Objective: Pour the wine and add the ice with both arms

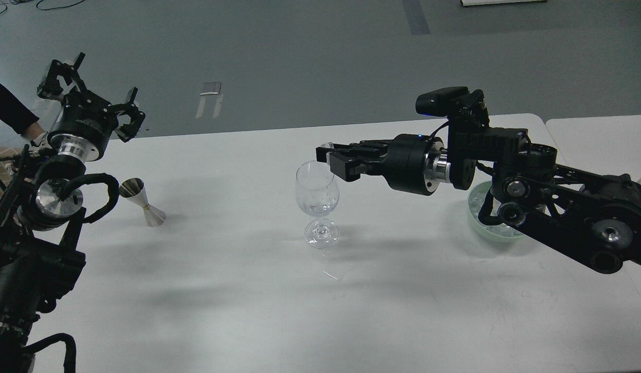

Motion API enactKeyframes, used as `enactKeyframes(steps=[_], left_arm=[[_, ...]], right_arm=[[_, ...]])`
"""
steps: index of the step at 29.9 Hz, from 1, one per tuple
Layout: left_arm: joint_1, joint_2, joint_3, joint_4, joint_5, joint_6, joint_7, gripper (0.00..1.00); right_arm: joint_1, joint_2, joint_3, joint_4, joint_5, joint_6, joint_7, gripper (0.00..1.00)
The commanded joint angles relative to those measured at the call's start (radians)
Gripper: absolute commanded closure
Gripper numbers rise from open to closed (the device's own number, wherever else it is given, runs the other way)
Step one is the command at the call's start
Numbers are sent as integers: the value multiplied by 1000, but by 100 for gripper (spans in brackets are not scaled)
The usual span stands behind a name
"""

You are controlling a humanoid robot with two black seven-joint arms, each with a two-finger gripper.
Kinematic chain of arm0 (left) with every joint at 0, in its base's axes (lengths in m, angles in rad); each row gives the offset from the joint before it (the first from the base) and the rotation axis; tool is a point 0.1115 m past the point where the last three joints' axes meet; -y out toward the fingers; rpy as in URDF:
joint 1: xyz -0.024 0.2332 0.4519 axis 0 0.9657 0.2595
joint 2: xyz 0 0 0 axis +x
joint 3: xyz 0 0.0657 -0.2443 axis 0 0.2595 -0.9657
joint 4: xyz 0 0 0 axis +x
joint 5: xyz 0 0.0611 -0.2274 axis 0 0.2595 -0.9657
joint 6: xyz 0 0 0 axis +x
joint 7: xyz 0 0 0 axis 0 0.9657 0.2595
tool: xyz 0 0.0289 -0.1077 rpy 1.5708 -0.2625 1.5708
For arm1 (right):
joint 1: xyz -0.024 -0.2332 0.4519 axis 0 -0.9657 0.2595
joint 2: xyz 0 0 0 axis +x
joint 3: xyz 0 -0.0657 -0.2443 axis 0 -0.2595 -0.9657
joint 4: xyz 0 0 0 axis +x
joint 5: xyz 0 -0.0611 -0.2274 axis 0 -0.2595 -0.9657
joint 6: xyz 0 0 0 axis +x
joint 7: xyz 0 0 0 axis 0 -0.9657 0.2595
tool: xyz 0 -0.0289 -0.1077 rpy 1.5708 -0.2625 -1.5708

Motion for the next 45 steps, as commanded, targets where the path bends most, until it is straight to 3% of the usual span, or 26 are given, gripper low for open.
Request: enactKeyframes(steps=[1,18,28,38,39,42,43,45], left_arm=[[-1,0,1,0,-1,-1,1,0],[-1,3,1,0,-1,-2,1,0],[-1,1,2,0,-1,-2,1,0],[-1,1,2,0,-1,1,1,0],[-1,1,2,0,-1,1,1,0],[-1,1,2,0,-1,2,0,0],[-1,1,4,0,-1,4,1,0],[0,3,8,0,-1,5,-2,0]], right_arm=[[2,1,0,-6,0,0,0,90],[5,-1,2,-8,3,0,0,78],[4,-2,2,-6,3,0,2,64],[4,-1,5,-6,3,0,2,62],[5,1,11,-6,3,-2,0,58],[2,3,50,-5,9,-13,0,32],[-4,6,93,-5,12,-14,0,4],[-7,25,148,-12,12,-11,0,0]])
